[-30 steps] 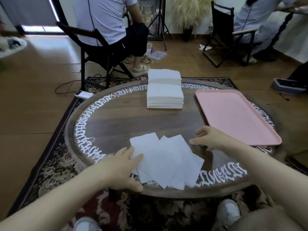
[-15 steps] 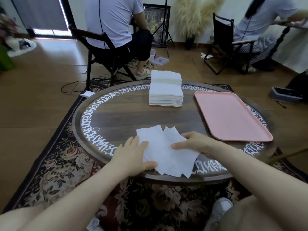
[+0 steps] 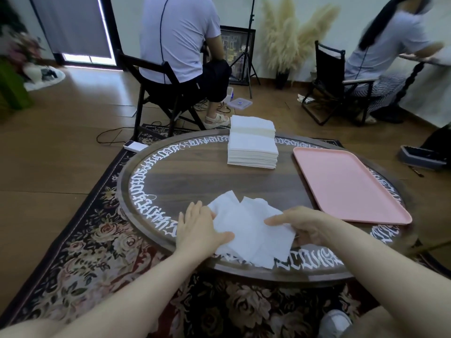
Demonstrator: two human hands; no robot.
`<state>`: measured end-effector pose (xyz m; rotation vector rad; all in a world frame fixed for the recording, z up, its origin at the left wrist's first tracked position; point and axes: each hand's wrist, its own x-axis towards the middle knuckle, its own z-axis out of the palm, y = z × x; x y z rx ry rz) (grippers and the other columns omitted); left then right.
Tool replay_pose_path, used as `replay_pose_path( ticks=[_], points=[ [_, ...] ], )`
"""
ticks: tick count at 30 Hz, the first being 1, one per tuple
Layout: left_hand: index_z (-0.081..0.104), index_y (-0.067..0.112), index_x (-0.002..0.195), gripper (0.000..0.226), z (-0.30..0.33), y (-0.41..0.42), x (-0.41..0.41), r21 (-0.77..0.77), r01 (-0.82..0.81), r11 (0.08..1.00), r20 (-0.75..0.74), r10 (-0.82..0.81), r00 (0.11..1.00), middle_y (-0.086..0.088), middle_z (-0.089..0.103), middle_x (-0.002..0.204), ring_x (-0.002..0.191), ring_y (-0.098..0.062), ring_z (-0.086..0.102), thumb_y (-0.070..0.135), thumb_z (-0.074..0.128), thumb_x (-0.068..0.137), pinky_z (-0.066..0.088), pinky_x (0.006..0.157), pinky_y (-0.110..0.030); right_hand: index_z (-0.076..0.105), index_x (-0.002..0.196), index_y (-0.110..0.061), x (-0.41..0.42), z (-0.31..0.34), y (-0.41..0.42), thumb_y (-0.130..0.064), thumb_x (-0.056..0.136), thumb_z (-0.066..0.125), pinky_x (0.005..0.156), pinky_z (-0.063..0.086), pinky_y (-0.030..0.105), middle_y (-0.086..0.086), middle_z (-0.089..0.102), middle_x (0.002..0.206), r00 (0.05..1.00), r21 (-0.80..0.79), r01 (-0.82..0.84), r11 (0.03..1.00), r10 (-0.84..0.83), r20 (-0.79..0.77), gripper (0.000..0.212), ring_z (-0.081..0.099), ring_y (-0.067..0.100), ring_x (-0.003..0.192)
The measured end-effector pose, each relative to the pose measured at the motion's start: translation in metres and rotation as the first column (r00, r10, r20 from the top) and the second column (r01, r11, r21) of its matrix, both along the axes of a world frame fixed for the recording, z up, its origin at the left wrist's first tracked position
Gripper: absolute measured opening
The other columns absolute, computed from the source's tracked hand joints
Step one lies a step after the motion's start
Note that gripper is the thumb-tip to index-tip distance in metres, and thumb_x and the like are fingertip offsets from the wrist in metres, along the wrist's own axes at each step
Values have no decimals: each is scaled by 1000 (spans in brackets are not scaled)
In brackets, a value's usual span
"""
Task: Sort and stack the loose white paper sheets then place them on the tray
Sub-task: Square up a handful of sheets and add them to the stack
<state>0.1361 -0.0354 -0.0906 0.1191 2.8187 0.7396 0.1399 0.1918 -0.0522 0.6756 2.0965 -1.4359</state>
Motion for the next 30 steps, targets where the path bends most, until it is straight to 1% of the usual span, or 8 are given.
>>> replay_pose_path(
  ticks=[3,6,9,13,16,22,26,30],
  points=[
    [50,25,85,22,3,5,-5,242,-16,970,25,10,1000,-2,44,147,144,-16,28,25,71,80,28,112,-36,69,103,-7,-1,-2,-3,-18,83,78,62,59,32,6,78,86,995,-13,-96,995,96,-6,25,75,20,77],
    [53,21,80,16,12,10,-9,534,-138,834,52,131,990,-2,63,104,92,-20,57,13,67,82,42,74,-33,72,107,-16,-4,1,-3,-9,85,72,78,59,35,4,77,99,984,-73,-155,985,148,-95,23,74,22,90],
    [59,20,98,25,30,11,-19,778,-291,557,178,249,952,-4,63,109,95,-22,61,2,68,83,49,77,-36,69,113,-18,-9,16,-3,-3,85,68,67,59,29,4,77,101,969,-207,-120,971,70,-238,31,75,21,88],
    [38,35,144,78,58,12,-32,921,-257,293,209,185,960,9,57,123,106,-19,63,-4,70,84,57,80,-35,67,113,-15,-5,37,-5,-4,78,71,63,59,29,8,76,103,917,-434,-68,898,-116,-382,37,75,25,87],
    [21,37,154,93,71,18,-41,937,-129,324,86,143,986,2,63,129,109,-21,65,-11,62,86,55,87,-38,65,116,-16,4,45,-5,-7,75,73,62,60,32,9,76,104,885,-519,-77,851,-182,-429,42,75,26,87],
    [17,32,155,92,81,23,-54,936,38,350,-48,19,999,19,75,99,86,-5,71,-11,61,88,54,67,-24,60,121,-13,11,51,8,-8,75,70,69,60,37,12,74,110,875,-518,-85,851,-184,-447,47,73,31,95],
    [67,15,115,29,89,34,-50,964,-66,256,74,-21,997,-6,75,106,92,-24,70,7,70,87,55,70,-30,63,114,-7,13,50,9,-10,74,71,70,60,35,12,75,104,870,-450,-75,890,-162,-465,41,74,28,90],
    [71,6,95,10,87,37,-48,948,-148,281,135,64,989,-9,76,90,76,-23,69,13,69,89,53,63,-30,65,108,-8,14,53,6,-19,71,75,63,60,31,9,77,94,862,-385,-52,921,-154,-484,40,75,25,81]
  ],
)
